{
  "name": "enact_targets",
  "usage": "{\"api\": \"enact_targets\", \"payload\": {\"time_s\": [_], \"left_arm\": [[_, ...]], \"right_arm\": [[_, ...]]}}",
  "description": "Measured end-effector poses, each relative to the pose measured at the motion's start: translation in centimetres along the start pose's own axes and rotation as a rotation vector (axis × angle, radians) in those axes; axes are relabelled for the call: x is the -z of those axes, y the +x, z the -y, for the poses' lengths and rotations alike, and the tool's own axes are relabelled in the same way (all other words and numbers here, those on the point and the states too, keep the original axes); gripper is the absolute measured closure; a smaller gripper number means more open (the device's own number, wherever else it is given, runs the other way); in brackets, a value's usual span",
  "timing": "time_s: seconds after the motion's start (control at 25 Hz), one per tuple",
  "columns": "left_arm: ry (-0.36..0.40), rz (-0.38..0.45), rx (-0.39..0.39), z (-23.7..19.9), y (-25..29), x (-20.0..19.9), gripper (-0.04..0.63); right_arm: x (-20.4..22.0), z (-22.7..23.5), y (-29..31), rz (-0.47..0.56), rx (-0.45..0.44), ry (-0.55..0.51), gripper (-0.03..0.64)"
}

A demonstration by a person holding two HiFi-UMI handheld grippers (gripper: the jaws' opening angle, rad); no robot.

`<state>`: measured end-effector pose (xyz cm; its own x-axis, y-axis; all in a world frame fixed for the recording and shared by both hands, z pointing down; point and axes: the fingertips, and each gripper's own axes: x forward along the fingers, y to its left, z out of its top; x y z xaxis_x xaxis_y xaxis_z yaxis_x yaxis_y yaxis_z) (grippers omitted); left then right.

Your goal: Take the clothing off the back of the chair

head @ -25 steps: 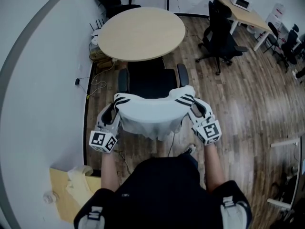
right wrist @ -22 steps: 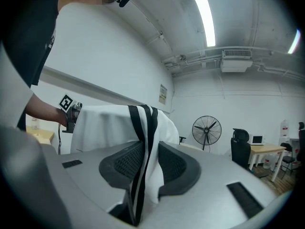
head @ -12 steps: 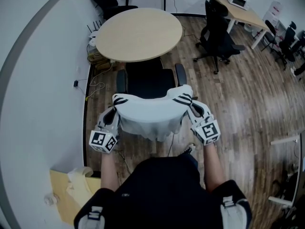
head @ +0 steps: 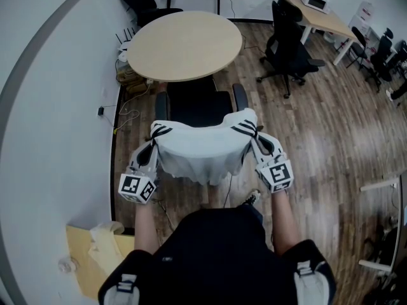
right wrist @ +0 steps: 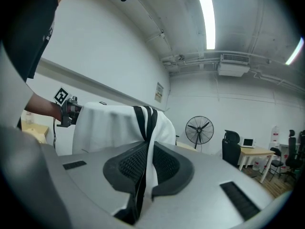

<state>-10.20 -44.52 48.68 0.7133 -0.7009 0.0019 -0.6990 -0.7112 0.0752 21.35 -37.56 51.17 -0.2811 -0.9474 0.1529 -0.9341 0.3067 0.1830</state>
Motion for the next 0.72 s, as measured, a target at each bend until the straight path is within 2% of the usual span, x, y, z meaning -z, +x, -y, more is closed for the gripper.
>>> {"api": "enact_targets", "payload": {"time_s": [0.16, 0.72], "left_arm": [[-0.027, 0.035, -0.007, 0.0, -1.1, -0.1, 0.578], [-0.009, 0.038, 0.025, 0.8, -3.4, -0.2, 0.58]], "right_arm": [[0.0, -0.3, -1.0, 0.006, 0.053, -0.023, 0.603], [0.3, -2.2, -4.1, 0.006, 0.121, -0.018, 0.604]]}}
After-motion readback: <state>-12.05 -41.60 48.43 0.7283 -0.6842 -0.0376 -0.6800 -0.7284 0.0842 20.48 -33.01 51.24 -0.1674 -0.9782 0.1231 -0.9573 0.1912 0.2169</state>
